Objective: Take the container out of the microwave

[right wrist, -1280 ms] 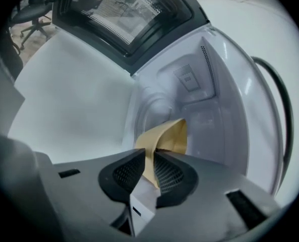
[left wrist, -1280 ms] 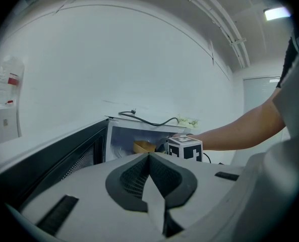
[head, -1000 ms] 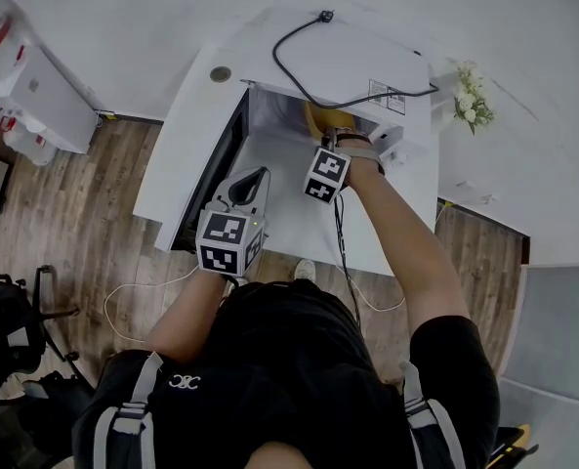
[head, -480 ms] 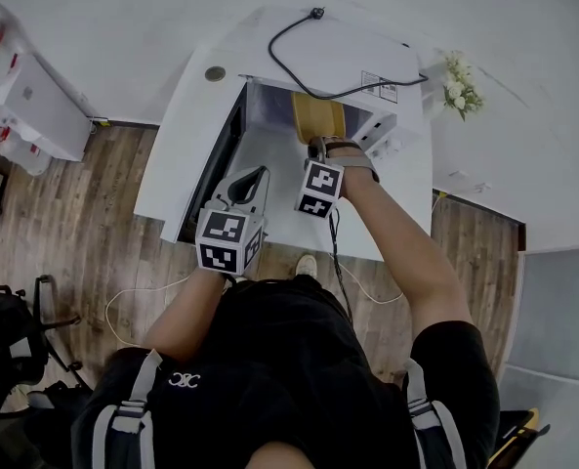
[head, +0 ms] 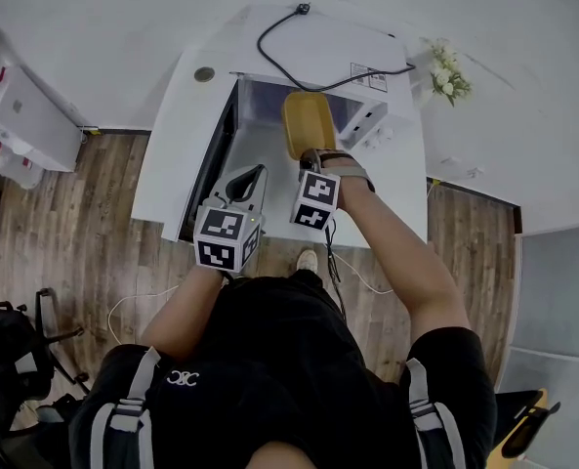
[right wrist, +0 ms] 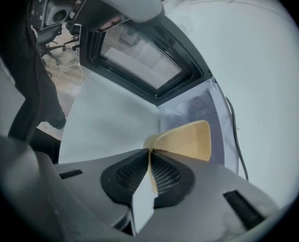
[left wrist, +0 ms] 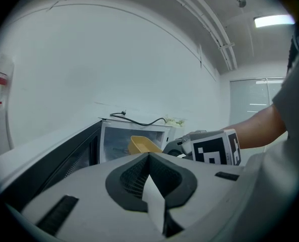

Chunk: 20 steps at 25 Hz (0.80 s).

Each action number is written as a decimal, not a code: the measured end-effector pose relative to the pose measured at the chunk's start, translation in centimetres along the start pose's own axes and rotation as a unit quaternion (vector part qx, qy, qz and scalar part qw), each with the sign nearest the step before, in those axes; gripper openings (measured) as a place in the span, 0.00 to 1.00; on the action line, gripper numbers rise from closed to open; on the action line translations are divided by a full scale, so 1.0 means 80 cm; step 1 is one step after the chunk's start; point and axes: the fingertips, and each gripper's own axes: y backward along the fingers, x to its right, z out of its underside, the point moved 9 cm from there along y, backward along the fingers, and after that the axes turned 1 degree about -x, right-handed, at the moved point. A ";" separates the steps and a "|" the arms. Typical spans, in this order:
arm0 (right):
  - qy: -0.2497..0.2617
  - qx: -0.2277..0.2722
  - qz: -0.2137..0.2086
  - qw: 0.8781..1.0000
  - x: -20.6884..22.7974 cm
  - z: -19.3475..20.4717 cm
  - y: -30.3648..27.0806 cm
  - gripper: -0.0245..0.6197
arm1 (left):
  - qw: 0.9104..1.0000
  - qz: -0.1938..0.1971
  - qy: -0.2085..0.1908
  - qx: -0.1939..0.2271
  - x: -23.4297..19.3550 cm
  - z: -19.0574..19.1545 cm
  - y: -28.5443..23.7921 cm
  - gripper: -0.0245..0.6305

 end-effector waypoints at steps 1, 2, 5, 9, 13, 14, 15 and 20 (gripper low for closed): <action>-0.002 -0.001 -0.002 1.000 -0.004 0.001 0.003 0.07 | 1.000 0.003 -0.001 -0.001 0.000 0.000 0.000 0.06; -0.003 -0.003 -0.005 1.000 -0.008 0.002 0.007 0.07 | 1.000 0.006 -0.002 -0.001 0.001 0.001 -0.001 0.06; -0.013 -0.006 -0.013 1.000 -0.020 0.008 0.017 0.07 | 1.000 0.018 -0.006 -0.004 0.006 0.003 -0.004 0.06; -0.033 -0.015 -0.021 0.999 -0.036 0.021 0.030 0.07 | 0.999 0.039 -0.015 -0.008 0.016 0.006 -0.009 0.06; -0.051 -0.030 -0.028 0.998 -0.053 0.034 0.042 0.07 | 0.998 0.058 -0.022 -0.013 0.025 0.009 -0.011 0.06; -0.057 -0.035 -0.029 0.997 -0.056 0.039 0.045 0.07 | 0.998 0.062 -0.023 -0.015 0.027 0.010 -0.012 0.06; -0.063 -0.039 -0.032 0.997 -0.060 0.043 0.047 0.07 | 0.997 0.067 -0.024 -0.016 0.029 0.011 -0.014 0.06; -0.094 -0.069 -0.043 0.992 -0.075 0.072 0.055 0.06 | 0.995 0.092 -0.031 -0.024 0.044 0.015 -0.022 0.06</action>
